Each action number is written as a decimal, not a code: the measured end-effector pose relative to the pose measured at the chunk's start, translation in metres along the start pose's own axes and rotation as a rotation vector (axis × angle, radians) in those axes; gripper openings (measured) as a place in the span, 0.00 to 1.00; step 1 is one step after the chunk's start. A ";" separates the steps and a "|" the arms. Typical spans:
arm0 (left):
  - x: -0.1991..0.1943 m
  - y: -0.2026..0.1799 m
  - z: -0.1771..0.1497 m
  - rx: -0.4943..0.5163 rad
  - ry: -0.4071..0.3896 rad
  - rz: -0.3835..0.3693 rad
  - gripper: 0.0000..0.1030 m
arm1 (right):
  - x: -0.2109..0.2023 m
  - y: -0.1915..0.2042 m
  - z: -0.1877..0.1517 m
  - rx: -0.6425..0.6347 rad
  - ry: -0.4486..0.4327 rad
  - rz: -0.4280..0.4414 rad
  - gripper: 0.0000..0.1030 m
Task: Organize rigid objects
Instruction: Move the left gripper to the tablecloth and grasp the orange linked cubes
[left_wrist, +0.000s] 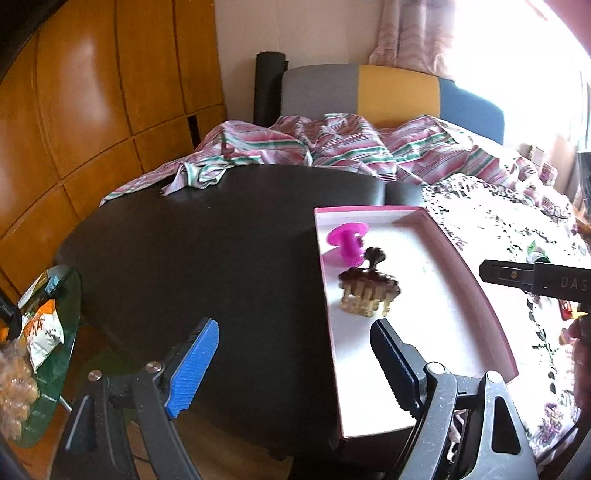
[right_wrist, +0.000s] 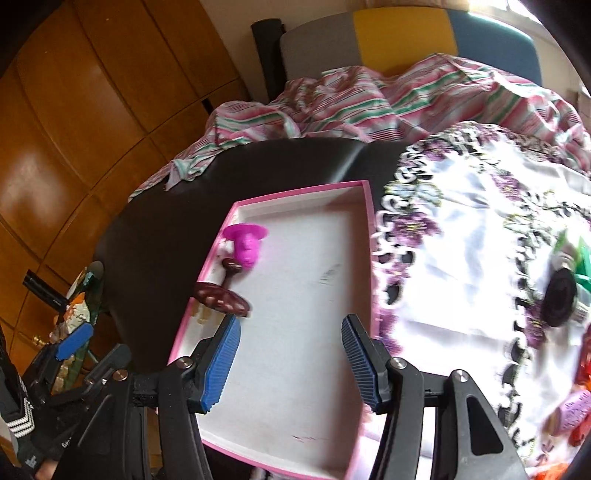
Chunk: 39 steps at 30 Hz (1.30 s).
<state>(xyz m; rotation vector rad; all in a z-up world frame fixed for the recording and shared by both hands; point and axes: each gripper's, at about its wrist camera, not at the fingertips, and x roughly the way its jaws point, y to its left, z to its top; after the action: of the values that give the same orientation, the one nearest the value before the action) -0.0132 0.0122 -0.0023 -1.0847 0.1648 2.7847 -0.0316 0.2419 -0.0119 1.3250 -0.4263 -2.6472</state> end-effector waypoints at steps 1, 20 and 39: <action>-0.001 -0.002 0.001 0.006 -0.003 -0.005 0.82 | -0.004 -0.006 -0.001 0.010 -0.004 -0.014 0.56; -0.014 -0.102 0.016 0.202 -0.021 -0.311 0.82 | -0.136 -0.190 -0.048 0.409 -0.115 -0.312 0.56; -0.017 -0.324 -0.048 0.688 0.189 -0.889 0.65 | -0.194 -0.274 -0.115 0.717 -0.231 -0.243 0.59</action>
<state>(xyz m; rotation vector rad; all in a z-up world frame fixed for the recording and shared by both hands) 0.0884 0.3212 -0.0420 -0.9078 0.4771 1.6456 0.1750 0.5309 -0.0175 1.2757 -1.4377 -2.9904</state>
